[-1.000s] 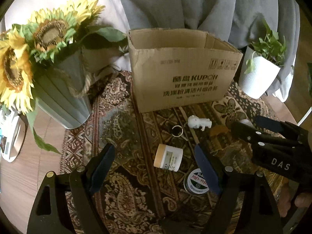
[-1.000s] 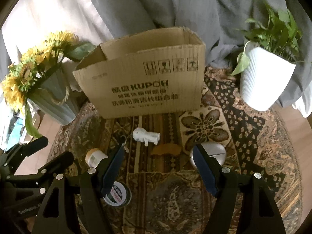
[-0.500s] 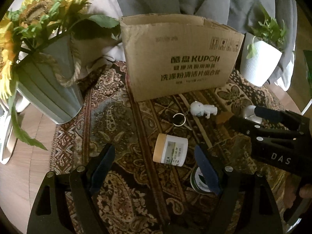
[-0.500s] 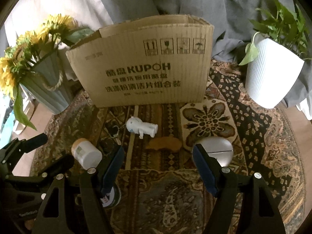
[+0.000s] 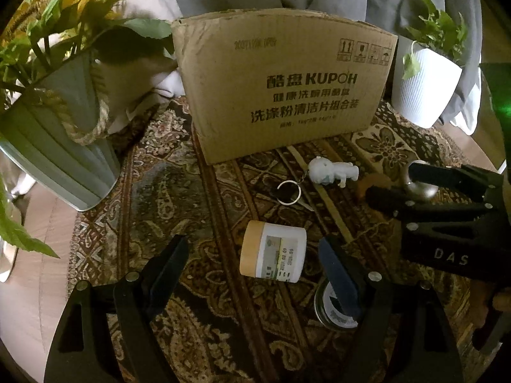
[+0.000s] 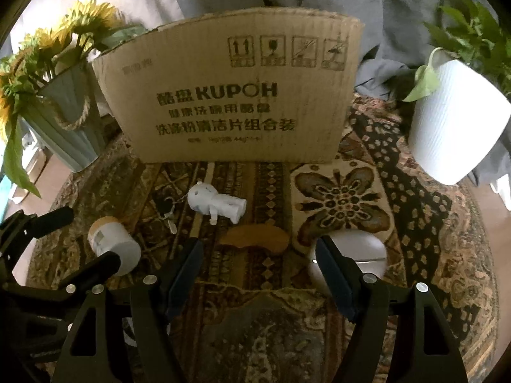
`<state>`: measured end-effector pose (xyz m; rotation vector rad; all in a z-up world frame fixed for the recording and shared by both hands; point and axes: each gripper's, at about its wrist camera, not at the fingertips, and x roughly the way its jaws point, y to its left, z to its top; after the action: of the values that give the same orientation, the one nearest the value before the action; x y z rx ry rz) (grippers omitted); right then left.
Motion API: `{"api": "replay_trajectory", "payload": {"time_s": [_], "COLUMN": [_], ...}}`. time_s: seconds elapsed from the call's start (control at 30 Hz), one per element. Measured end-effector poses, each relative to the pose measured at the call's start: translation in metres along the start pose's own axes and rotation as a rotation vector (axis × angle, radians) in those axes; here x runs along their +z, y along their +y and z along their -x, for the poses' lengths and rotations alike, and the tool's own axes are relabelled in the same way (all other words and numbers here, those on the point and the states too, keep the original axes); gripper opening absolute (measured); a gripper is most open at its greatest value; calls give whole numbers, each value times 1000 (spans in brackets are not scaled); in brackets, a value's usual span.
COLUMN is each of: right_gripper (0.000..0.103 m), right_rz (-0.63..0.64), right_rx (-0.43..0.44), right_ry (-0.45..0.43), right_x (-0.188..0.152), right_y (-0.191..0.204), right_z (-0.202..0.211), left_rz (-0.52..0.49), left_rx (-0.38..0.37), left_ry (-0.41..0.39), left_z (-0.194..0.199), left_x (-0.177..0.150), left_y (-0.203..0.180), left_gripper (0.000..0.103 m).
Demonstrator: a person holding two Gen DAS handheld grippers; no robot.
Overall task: Organize rigid objects
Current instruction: 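Move left tool to the wooden-lidded jar while right tool approaches the wooden comb, then close left tool around the jar while right tool grips the wooden comb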
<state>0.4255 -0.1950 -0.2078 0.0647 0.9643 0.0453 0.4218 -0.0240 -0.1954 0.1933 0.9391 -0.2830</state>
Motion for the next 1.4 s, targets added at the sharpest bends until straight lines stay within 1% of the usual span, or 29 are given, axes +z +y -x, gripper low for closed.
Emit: {"api": "replay_trajectory", "payload": {"time_s": [0.13, 0.3, 0.47, 0.57, 0.63, 0.67, 0.77, 0.97, 1.2, 1.4], "right_gripper": [74, 74, 73, 69, 58, 59, 59, 59, 58, 59], "right_rz": [12, 29, 51, 75, 84, 81, 74, 61, 57, 59], "right_rx": [14, 18, 5, -12, -23, -23, -18, -10, 4, 10], "right_ry": [2, 25, 22, 20, 24, 29, 26, 6, -33, -76], "right_x": [2, 2, 2, 2, 1, 0, -1, 2, 8, 15], "right_y": [3, 7, 12, 14, 16, 16, 16, 12, 11, 14], "right_z": [-7, -19, -25, -27, -29, -30, -29, -21, -3, 17], "left_rz": [10, 4, 4, 7, 16, 21, 31, 58, 79, 87], "left_rx": [-9, -11, -17, -35, -52, -64, -86, -88, -77, -64], "left_ry": [13, 11, 18, 24, 34, 40, 51, 44, 7, -40], "left_z": [-7, -11, -17, -20, -23, -25, -26, -21, -2, 17], "left_x": [-1, -1, -2, -3, -2, -2, -1, 2, 10, 20], "left_y": [3, 3, 4, 3, 3, 3, 3, 3, 5, 6], "left_gripper": [83, 82, 74, 65, 58, 55, 40, 40, 40, 40]}}
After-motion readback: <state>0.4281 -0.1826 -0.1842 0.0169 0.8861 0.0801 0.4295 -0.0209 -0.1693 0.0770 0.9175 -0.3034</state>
